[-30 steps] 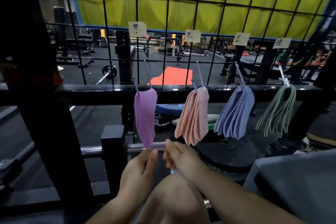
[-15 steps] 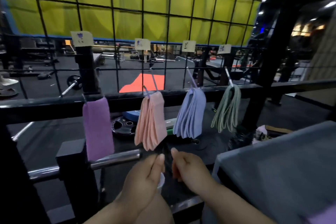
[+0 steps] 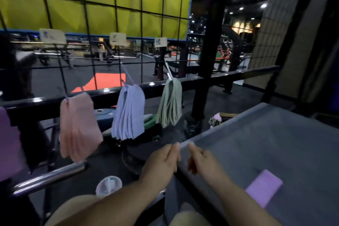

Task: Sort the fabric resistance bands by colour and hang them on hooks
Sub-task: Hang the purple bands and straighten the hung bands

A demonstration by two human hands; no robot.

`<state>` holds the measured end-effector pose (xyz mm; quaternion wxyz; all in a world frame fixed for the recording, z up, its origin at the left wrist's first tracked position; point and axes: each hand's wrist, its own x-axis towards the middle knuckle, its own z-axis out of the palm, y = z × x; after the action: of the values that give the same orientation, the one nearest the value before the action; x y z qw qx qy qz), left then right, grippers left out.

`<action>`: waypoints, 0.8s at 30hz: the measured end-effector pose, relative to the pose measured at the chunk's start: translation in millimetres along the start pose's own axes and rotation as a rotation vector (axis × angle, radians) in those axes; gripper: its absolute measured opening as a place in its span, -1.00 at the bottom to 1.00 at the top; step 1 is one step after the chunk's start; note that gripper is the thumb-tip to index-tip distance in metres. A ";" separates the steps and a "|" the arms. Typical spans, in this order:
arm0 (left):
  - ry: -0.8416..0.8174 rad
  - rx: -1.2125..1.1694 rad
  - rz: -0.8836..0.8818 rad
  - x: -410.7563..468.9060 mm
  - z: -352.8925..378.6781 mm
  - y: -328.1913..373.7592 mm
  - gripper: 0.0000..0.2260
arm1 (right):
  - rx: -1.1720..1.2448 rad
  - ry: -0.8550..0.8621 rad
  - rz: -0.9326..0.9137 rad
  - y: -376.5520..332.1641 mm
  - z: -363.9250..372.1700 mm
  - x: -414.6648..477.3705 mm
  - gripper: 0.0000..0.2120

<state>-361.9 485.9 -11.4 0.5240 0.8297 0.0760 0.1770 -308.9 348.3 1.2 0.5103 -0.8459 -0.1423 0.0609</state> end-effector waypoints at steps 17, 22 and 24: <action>-0.454 0.370 0.036 11.3 163.1 13.2 -0.88 | -0.315 0.110 0.139 124.7 -158.0 -31.4 -0.92; -0.476 0.483 0.027 12.1 174.1 5.4 -0.82 | -0.262 -0.104 0.094 137.9 -172.7 -43.6 -0.68; -0.469 0.503 0.039 12.3 174.8 3.9 -0.80 | -0.309 -0.145 0.077 145.3 -171.9 -42.1 -0.62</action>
<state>-285.4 340.7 -73.1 0.3028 0.9523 -0.0211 -0.0329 -280.3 126.3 -47.5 0.3599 -0.9125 -0.1542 0.1186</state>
